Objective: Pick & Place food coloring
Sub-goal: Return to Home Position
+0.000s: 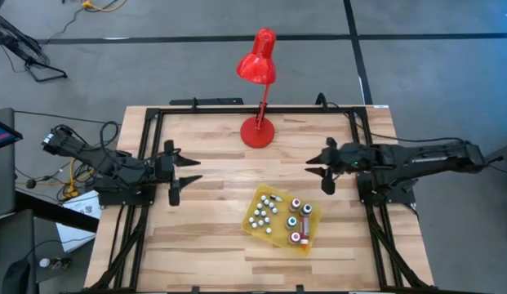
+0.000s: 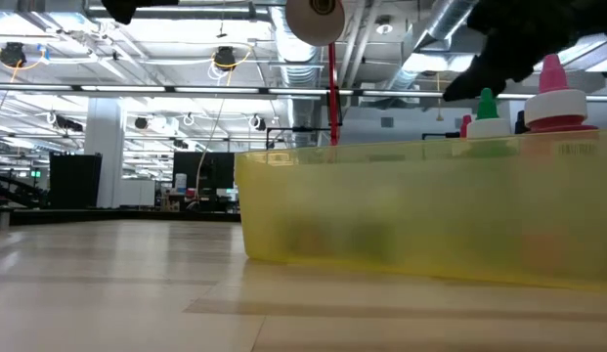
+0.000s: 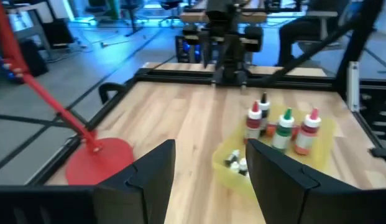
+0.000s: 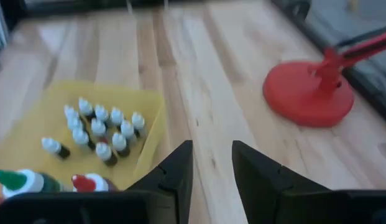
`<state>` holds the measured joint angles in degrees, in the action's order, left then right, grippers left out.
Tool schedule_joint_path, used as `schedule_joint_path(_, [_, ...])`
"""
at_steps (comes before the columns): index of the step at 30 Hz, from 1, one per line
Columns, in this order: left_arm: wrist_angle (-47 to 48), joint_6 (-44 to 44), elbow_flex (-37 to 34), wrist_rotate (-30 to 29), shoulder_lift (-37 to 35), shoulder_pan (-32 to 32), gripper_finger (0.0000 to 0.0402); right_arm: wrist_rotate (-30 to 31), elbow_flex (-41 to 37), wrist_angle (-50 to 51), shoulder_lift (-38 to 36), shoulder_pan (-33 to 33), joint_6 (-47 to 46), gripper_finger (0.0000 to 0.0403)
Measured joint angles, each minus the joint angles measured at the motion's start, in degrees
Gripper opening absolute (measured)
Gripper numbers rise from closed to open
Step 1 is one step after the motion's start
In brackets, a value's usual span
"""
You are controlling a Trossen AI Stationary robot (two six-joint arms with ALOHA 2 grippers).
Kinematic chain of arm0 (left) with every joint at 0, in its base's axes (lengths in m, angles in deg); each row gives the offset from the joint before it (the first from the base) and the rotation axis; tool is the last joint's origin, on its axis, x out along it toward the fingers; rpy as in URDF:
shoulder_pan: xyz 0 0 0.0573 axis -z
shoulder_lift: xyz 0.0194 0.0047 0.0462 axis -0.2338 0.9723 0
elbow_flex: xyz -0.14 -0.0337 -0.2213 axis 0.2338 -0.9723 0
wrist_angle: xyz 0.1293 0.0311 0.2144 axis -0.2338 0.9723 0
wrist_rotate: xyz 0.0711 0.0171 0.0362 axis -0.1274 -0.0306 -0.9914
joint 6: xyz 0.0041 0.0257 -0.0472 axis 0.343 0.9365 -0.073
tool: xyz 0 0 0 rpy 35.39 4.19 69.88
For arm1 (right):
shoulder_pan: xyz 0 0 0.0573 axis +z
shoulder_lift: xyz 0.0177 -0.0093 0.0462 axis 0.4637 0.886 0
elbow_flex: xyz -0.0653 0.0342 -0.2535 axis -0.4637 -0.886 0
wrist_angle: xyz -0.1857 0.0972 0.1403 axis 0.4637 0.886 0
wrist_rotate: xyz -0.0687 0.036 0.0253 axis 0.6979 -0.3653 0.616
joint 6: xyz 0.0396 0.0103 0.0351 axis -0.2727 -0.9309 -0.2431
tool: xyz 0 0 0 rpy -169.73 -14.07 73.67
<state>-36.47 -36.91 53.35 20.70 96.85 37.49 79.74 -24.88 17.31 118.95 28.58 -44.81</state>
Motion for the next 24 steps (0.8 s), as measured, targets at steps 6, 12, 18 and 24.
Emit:
schedule_joint_path(6, [0.56,-0.4,0.01,-0.84,-2.43,-0.87,0.0189,1.57,-9.82,-14.24,-8.97,-1.12,-0.05,0.0102])
schedule_joint_path(12, [1.83,-0.29,0.02,-0.89,-6.16,-0.88,0.0189,4.52,-17.16,-24.55,-13.98,-1.14,-0.05,0.0102])
schedule_joint_path(18, [4.76,-0.4,0.02,-0.93,-10.17,-0.88,0.0189,5.66,-24.11,-36.87,-15.02,-1.08,-0.59,0.0102])
schedule_joint_path(24, [6.85,-0.38,0.02,-1.01,-13.28,-0.88,0.0189,5.96,-30.43,-46.53,-14.85,-1.1,-4.13,0.0102])
